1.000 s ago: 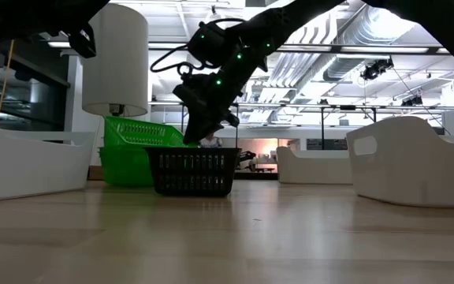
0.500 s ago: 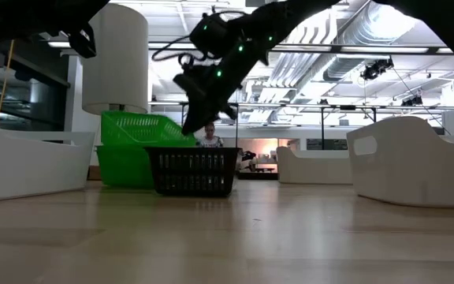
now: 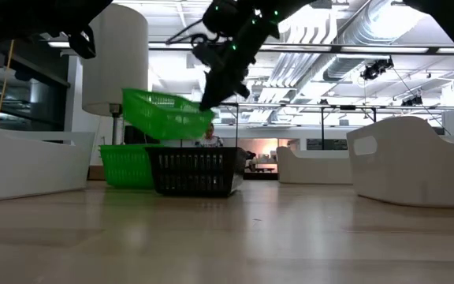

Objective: Stack baskets by color
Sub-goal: Stack the bottom green bin on the top green bin

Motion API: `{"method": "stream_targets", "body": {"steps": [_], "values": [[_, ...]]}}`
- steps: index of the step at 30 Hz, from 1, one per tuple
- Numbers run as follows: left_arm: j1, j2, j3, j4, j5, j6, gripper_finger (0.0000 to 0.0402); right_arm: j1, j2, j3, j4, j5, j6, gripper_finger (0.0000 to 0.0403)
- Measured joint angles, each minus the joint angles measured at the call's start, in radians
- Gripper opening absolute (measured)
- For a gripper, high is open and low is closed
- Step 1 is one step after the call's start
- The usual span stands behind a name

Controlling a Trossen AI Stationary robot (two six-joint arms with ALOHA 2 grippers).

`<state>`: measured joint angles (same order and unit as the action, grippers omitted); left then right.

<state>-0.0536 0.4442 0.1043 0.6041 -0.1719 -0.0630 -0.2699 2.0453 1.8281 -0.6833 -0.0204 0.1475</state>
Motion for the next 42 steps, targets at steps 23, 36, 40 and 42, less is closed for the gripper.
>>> {"method": "stream_targets", "body": {"steps": [23,36,40,42], "values": [[0.000,0.000,0.000,0.022,0.003,0.004,0.0000,0.014,0.054,0.055,-0.045,-0.133,0.006,0.0000],[0.000,0.000,0.000,0.022,0.003,-0.004,0.0000,0.002,0.069,0.055,-0.050,-0.112,0.009,0.0007],[0.000,0.000,0.000,0.021,0.003,-0.004,0.0000,0.002,0.069,0.055,-0.039,-0.109,0.009,0.0017],[0.000,0.000,0.000,0.021,0.003,-0.004,0.0000,0.001,0.069,0.055,-0.033,-0.108,0.005,0.0028]]}}
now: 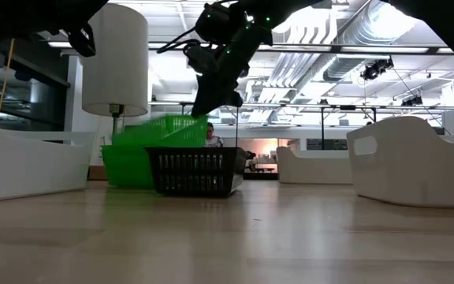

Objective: Stack baskets by color
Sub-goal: Stack the bottom green bin on the top green bin

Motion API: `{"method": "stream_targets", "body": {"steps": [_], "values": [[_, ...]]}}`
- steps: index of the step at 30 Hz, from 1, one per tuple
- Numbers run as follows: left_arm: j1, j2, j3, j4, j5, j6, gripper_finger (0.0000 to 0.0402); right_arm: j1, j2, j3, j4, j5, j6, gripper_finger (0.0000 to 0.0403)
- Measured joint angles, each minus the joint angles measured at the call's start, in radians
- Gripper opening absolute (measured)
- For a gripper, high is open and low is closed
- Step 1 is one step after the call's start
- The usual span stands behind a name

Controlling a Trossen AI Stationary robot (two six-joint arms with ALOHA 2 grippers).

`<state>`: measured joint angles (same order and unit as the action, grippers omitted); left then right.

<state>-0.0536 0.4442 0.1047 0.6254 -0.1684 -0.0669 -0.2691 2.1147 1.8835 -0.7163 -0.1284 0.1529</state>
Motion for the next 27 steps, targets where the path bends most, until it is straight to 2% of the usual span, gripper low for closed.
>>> {"method": "stream_targets", "body": {"steps": [10,15,18,21,24,27], "values": [[0.000,0.000,0.000,-0.001,0.000,0.000,0.0000,-0.008,-0.018,0.000,0.001,0.020,-0.061,0.0148],[0.000,0.001,0.000,-0.009,0.001,0.000,0.0000,-0.013,-0.036,0.000,-0.056,0.043,-0.151,0.0170],[0.000,0.000,0.000,-0.016,0.001,0.000,0.0000,-0.010,-0.036,-0.001,-0.076,0.081,-0.217,0.0162],[0.000,0.000,0.000,-0.023,0.001,0.000,0.0000,-0.002,-0.036,-0.001,-0.047,0.085,-0.258,0.0131],[0.000,0.000,0.000,-0.025,0.001,0.000,0.0000,0.008,-0.037,-0.012,0.029,0.070,-0.300,0.0074],[0.000,0.000,0.000,-0.045,0.002,-0.008,0.0000,0.015,-0.068,-0.130,0.160,0.040,-0.320,0.0014]]}}
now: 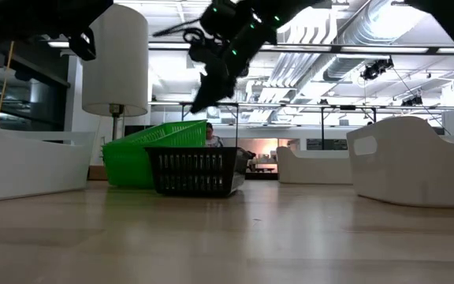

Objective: Stack baskets by color
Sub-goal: Stack the bottom green bin on the top green bin

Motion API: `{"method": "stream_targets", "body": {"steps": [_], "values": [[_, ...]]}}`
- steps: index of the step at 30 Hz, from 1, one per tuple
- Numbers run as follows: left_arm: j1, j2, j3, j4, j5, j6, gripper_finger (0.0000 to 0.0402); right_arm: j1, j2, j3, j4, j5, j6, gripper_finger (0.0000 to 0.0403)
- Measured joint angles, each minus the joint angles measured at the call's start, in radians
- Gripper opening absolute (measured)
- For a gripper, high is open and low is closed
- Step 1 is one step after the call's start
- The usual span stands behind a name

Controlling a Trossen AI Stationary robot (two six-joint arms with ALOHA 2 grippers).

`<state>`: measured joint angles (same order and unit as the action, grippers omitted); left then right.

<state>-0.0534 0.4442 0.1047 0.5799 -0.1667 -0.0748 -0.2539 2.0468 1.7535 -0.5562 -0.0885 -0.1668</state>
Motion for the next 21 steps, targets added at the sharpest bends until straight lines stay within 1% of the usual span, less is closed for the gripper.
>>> {"method": "stream_targets", "body": {"steps": [1,4,6,8,9,11,12,14,16,21], "values": [[0.000,0.000,0.000,-0.007,0.000,-0.001,0.0000,0.000,-0.022,-0.059,0.054,0.003,-0.005,0.0010],[0.000,0.001,0.000,-0.019,0.001,-0.003,0.0000,0.000,-0.141,-0.269,0.243,0.011,0.005,0.0019],[0.000,0.001,0.000,-0.016,-0.002,-0.003,0.0000,-0.002,-0.231,-0.410,0.456,-0.030,0.026,0.0012],[0.000,0.003,0.000,-0.011,-0.008,-0.001,0.0000,0.006,-0.295,-0.543,0.699,-0.046,0.049,0.0003],[0.000,0.003,0.000,-0.009,-0.015,-0.001,0.0000,0.012,-0.308,-0.597,0.825,-0.049,0.072,0.0003],[0.000,0.003,0.000,-0.008,-0.027,0.000,0.0000,0.022,-0.308,-0.681,0.999,-0.058,0.106,0.0003],[0.000,0.003,0.000,-0.007,-0.030,0.003,0.0000,0.027,-0.299,-0.713,1.073,-0.059,0.111,0.0002],[0.000,0.003,0.000,-0.004,-0.041,0.009,0.0000,0.039,-0.256,-0.748,1.218,-0.028,0.114,0.0001],[0.000,0.003,0.000,-0.005,-0.056,0.010,0.0000,0.045,-0.203,-0.752,1.288,-0.008,0.117,0.0000],[0.000,0.003,0.000,-0.006,-0.065,0.008,0.0000,0.044,-0.101,-0.670,1.264,0.053,0.119,0.0000]]}}
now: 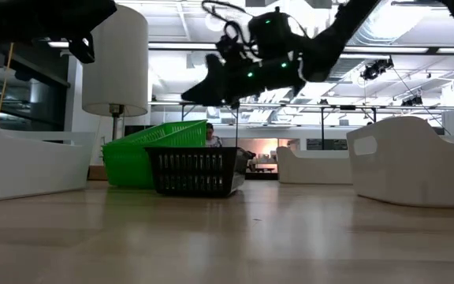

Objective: Stack baskets by color
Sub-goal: Stack the bottom green bin on the top green bin

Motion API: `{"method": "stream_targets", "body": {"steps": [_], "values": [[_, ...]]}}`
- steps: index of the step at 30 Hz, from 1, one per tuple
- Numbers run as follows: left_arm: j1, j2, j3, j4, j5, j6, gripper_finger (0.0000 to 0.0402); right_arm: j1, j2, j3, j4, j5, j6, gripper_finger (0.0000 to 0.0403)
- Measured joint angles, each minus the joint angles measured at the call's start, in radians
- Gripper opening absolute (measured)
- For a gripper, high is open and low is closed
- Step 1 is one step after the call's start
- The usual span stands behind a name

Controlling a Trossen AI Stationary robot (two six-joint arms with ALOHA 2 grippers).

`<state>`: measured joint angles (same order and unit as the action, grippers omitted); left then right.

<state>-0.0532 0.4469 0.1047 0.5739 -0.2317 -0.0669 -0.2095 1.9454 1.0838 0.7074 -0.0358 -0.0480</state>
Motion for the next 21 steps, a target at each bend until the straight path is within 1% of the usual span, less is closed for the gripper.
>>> {"method": "stream_targets", "body": {"steps": [5,8,13,18,21], "values": [[0.000,0.000,0.000,-0.002,0.000,0.000,0.0000,-0.017,0.026,0.071,-0.115,0.042,0.004,0.0000],[0.000,0.000,0.000,-0.009,0.000,0.000,0.0000,-0.021,0.032,0.078,-0.156,0.054,0.012,0.0000],[0.000,0.000,0.000,-0.009,0.000,0.000,0.0000,-0.019,0.069,0.080,-0.143,0.047,0.040,0.0000],[0.000,0.000,0.000,-0.008,0.000,-0.008,0.0000,-0.019,0.071,0.080,-0.144,0.072,0.041,0.0000],[0.000,0.000,0.000,-0.009,0.000,-0.008,0.0000,-0.019,0.071,0.080,-0.142,0.065,0.048,0.0000]]}}
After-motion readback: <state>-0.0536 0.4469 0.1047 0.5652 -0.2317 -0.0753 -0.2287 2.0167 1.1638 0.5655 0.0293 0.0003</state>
